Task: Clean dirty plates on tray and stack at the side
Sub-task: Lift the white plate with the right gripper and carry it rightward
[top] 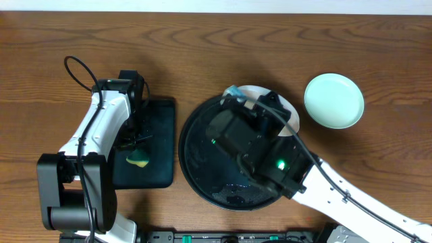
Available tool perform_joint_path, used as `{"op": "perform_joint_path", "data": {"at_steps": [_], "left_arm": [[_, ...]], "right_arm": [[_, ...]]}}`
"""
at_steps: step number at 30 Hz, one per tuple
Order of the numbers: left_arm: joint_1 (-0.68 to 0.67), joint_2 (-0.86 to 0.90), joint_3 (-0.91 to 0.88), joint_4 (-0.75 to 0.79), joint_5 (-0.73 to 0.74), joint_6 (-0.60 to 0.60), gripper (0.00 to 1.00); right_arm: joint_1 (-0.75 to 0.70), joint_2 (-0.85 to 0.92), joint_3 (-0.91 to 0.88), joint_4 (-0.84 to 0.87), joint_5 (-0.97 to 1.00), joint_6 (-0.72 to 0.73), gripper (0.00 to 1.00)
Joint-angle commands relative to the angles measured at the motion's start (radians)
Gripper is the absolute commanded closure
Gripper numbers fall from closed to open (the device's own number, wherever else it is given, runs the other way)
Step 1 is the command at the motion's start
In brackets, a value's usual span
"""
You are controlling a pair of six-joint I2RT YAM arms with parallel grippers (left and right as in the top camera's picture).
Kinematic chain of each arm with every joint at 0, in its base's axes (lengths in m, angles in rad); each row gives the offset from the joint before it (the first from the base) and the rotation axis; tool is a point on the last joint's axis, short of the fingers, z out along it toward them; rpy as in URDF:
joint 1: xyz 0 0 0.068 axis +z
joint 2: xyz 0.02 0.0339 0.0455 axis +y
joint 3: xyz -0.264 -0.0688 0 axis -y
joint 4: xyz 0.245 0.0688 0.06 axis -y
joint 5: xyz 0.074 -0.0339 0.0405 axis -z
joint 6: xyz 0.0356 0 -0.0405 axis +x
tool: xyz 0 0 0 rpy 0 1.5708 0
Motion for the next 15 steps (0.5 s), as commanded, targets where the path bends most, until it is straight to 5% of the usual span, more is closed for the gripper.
{"op": "perform_joint_path", "data": {"at_steps": [1, 8, 12, 15], "left_arm": [[0.004, 0.003, 0.016, -0.003, -0.020, 0.006, 0.93], [0.004, 0.003, 0.016, -0.003, -0.020, 0.006, 0.93], [0.004, 0.003, 0.016, -0.003, -0.020, 0.006, 0.93], [0.004, 0.003, 0.016, -0.007, -0.020, 0.006, 0.93]], "right_arm": [[0.058, -0.004, 0.018, 0.003, 0.117, -0.036, 0.99], [0.087, -0.004, 0.017, 0.003, 0.160, -0.034, 0.99], [0.033, 0.008, 0.016, 0.011, 0.011, 0.010, 0.99], [0.064, 0.016, 0.016, -0.002, 0.134, 0.040, 0.99]]}}
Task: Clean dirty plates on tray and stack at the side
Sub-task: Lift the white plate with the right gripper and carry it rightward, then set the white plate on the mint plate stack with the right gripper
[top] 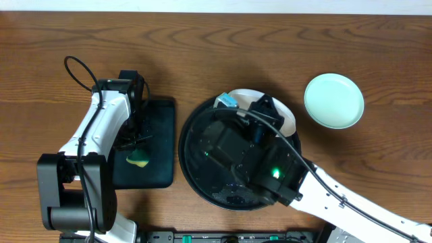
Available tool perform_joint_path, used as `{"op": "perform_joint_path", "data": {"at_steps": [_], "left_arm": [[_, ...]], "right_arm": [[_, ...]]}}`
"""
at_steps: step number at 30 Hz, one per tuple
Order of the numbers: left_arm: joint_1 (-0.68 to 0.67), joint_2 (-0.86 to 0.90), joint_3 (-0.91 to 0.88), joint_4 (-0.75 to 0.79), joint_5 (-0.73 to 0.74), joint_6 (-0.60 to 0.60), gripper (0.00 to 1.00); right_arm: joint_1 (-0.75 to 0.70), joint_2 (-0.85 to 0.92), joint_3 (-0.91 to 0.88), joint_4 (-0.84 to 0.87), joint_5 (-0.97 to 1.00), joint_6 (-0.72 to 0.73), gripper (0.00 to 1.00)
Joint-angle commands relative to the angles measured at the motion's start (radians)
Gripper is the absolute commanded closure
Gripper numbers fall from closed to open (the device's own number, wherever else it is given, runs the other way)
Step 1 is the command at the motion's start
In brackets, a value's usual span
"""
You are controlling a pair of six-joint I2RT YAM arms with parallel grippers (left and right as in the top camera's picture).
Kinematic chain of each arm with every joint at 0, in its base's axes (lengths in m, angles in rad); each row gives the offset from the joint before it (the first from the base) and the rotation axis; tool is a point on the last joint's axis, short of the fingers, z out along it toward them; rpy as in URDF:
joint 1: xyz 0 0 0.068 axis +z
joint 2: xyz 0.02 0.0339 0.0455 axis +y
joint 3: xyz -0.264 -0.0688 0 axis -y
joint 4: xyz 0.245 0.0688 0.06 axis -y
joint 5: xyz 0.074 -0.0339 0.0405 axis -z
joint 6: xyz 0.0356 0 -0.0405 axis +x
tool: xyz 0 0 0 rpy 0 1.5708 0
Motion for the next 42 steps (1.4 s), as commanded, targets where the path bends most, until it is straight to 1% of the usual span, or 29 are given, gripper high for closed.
{"op": "perform_joint_path", "data": {"at_steps": [1, 3, 4, 6, 8, 9, 10, 11, 13, 15, 18, 20, 25, 29, 33, 34, 35, 42], "left_arm": [[0.004, 0.003, 0.016, -0.006, -0.020, 0.006, 0.93], [0.004, 0.003, 0.016, -0.002, -0.020, 0.006, 0.93], [0.004, 0.003, 0.016, -0.002, -0.020, 0.006, 0.93], [0.004, 0.003, 0.016, -0.007, -0.020, 0.006, 0.93], [0.004, 0.003, 0.016, -0.008, -0.020, 0.006, 0.93], [0.004, 0.003, 0.016, -0.006, -0.020, 0.006, 0.93], [0.004, 0.003, 0.016, -0.006, -0.020, 0.006, 0.93], [0.004, 0.003, 0.016, -0.007, -0.020, 0.006, 0.93], [0.004, 0.003, 0.016, -0.006, -0.020, 0.006, 0.93], [0.004, 0.003, 0.016, -0.006, -0.020, 0.006, 0.93], [0.004, 0.003, 0.016, -0.010, -0.020, 0.006, 0.93], [0.004, 0.003, 0.016, -0.013, -0.020, 0.006, 0.93], [0.004, 0.003, 0.016, -0.013, -0.020, 0.006, 0.93], [0.004, 0.003, 0.016, -0.013, -0.020, 0.006, 0.93], [0.004, 0.003, 0.016, -0.013, -0.020, 0.006, 0.92], [0.004, 0.003, 0.016, -0.013, -0.020, 0.006, 0.93], [0.004, 0.003, 0.016, -0.013, -0.020, 0.006, 0.93], [0.004, 0.003, 0.016, -0.010, -0.020, 0.006, 0.93]], "right_arm": [[0.032, 0.011, 0.016, 0.004, 0.062, 0.047, 0.99], [0.021, 0.011, 0.016, 0.023, -0.071, 0.047, 0.99], [0.010, 0.019, 0.016, 0.022, -0.087, 0.064, 0.99], [0.043, 0.021, 0.016, 0.015, 0.017, 0.100, 0.99], [0.031, 0.022, 0.016, 0.034, -0.092, 0.080, 0.99], [0.025, 0.023, 0.016, 0.031, -0.089, 0.088, 0.99], [0.025, 0.023, 0.016, 0.018, -0.074, 0.133, 0.99], [0.023, 0.023, 0.016, 0.017, -0.113, 0.169, 0.99], [-0.014, 0.031, 0.015, 0.011, -0.294, 0.251, 0.99], [-0.100, 0.045, 0.012, 0.009, -0.525, 0.387, 0.99], [-0.246, 0.097, 0.011, -0.011, -0.772, 0.556, 0.99], [-0.348, 0.143, 0.011, -0.013, -0.912, 0.603, 0.99], [-0.551, 0.230, 0.011, 0.032, -1.177, 0.644, 0.99], [-0.705, 0.231, 0.011, 0.098, -1.263, 0.732, 0.99], [-0.878, 0.232, 0.011, 0.116, -1.280, 0.820, 0.99], [-0.917, 0.232, 0.011, 0.113, -1.285, 0.831, 0.99], [-1.007, 0.232, 0.011, 0.107, -1.299, 0.840, 0.99], [-1.309, 0.233, 0.011, 0.084, -1.317, 0.840, 0.99]]}}
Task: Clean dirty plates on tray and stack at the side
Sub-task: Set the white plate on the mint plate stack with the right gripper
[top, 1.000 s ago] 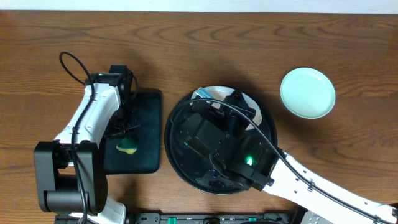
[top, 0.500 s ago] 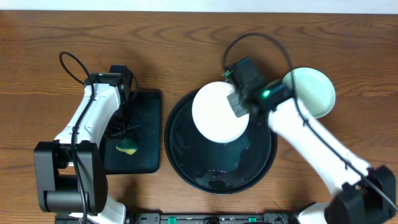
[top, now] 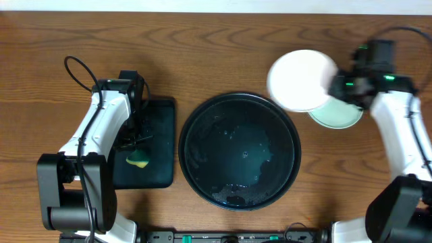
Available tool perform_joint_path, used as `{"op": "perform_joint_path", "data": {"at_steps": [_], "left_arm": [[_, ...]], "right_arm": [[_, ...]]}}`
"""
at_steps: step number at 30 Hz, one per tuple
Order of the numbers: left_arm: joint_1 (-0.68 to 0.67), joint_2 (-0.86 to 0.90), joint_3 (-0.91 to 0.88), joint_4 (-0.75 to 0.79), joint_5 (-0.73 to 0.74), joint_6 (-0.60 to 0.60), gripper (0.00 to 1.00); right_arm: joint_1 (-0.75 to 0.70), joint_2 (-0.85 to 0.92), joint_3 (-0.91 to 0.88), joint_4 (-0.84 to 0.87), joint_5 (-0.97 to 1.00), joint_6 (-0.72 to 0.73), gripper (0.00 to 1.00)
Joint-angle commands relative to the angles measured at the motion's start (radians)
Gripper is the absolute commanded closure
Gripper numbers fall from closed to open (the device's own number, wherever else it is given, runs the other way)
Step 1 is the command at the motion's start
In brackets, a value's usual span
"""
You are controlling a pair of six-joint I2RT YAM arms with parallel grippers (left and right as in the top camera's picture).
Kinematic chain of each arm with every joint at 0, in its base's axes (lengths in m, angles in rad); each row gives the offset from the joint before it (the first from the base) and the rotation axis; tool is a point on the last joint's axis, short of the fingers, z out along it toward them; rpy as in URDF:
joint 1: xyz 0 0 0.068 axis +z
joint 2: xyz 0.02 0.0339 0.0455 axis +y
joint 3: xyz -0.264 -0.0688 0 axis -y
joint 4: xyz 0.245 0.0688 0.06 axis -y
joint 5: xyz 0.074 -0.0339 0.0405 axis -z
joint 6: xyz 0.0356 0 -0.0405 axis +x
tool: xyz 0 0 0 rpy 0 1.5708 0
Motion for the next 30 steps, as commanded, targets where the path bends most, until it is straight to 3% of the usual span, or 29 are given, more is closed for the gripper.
{"op": "perform_joint_path", "data": {"at_steps": [1, 8, 18, 27, 29, 30], "left_arm": [[0.004, 0.003, 0.016, -0.003, -0.020, 0.006, 0.93], [0.004, 0.003, 0.016, -0.002, -0.020, 0.006, 0.93], [0.004, 0.003, 0.016, -0.003, -0.020, 0.007, 0.93], [0.004, 0.003, 0.016, 0.000, -0.020, 0.014, 0.93], [0.004, 0.003, 0.016, 0.002, -0.020, 0.014, 0.93], [0.004, 0.003, 0.016, 0.003, -0.020, 0.014, 0.93]], "right_arm": [[-0.134, -0.012, 0.011, -0.017, -0.031, 0.030, 0.99], [-0.291, 0.070, 0.011, -0.049, -0.040, 0.027, 0.99], [-0.285, 0.280, 0.011, 0.040, -0.043, 0.055, 0.99], [-0.285, 0.299, 0.011, 0.116, -0.117, 0.056, 0.99], [-0.285, 0.299, 0.011, 0.117, -0.145, 0.056, 0.94], [-0.285, 0.299, 0.011, 0.116, -0.153, 0.056, 0.84]]}}
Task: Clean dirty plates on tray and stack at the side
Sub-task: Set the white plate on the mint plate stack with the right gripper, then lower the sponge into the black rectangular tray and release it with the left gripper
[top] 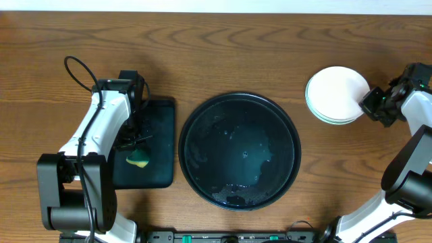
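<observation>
A white plate (335,91) lies on top of a pale green plate (331,119), whose rim shows beneath it, at the right side of the table. My right gripper (372,103) sits at the white plate's right edge; whether its fingers still pinch the rim cannot be made out. The round dark tray (239,151) in the middle holds no plates, only wet streaks. My left gripper (133,140) hangs over the black mat (156,148), fingers spread and holding nothing, just above a yellow-green sponge (138,160).
The left arm's white links run down the left side to its base at the front edge. The right arm comes in from the lower right corner. Bare wooden table lies behind the tray and mat.
The white plate was held above the left edge of the green plate; it now rests squarely on it. My right gripper has shifted to the right. The left arm is unchanged.
My right arm first reached across the tray with its gripper at a white plate on the tray's far right rim. Later that plate was off the tray, held over the green plate's left side. Now it lies stacked on the green plate. The left arm stayed over the mat.
</observation>
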Available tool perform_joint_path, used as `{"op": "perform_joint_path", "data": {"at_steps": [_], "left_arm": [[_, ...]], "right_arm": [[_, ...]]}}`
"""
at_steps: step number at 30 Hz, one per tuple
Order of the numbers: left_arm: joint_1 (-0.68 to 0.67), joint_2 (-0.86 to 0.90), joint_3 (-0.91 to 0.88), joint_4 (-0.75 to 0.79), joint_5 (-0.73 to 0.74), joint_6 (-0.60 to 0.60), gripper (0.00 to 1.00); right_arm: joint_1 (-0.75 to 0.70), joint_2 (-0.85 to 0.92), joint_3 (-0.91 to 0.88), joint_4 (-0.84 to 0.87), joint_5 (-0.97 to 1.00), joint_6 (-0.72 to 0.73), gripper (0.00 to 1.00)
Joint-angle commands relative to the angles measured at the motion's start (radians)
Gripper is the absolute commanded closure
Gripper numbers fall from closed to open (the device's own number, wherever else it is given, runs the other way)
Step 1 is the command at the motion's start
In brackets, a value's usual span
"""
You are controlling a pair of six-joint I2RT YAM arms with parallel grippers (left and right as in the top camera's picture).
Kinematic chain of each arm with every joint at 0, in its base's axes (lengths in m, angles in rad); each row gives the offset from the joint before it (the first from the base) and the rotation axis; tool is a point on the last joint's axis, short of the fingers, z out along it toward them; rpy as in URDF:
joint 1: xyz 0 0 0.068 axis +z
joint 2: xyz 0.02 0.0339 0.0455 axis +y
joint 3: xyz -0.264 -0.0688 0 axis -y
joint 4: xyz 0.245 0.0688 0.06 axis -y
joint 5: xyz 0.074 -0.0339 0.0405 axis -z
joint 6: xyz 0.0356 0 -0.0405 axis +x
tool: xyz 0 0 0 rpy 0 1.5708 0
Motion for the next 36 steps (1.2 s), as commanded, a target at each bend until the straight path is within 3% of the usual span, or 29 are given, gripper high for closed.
{"op": "perform_joint_path", "data": {"at_steps": [1, 2, 3, 5, 6, 9, 24, 36], "left_arm": [[0.004, 0.003, 0.016, 0.002, -0.020, 0.013, 0.93], [0.004, 0.003, 0.016, 0.002, -0.020, 0.013, 0.93], [0.004, 0.003, 0.016, 0.002, -0.020, 0.013, 0.93], [0.004, 0.003, 0.016, 0.002, -0.020, 0.013, 0.93], [0.004, 0.003, 0.016, 0.002, -0.020, 0.013, 0.93], [0.004, 0.003, 0.016, 0.003, -0.020, 0.013, 0.93], [0.004, 0.004, 0.016, 0.129, -0.023, 0.056, 0.93], [0.004, 0.112, 0.016, 0.223, -0.031, 0.057, 0.93]], "right_arm": [[0.005, 0.000, 0.011, -0.003, -0.071, 0.011, 0.75], [0.005, 0.000, 0.011, -0.010, -0.080, 0.008, 0.66], [0.006, 0.000, 0.011, -0.014, -0.089, 0.003, 0.65], [0.008, 0.000, 0.011, -0.024, -0.090, 0.004, 0.84], [0.011, 0.000, 0.011, -0.029, -0.090, 0.004, 0.89], [0.026, -0.015, 0.011, -0.055, -0.108, 0.004, 0.93], [0.268, -0.417, 0.012, -0.114, -0.081, -0.131, 0.67], [0.512, -0.655, 0.012, -0.191, -0.068, -0.155, 0.62]]}}
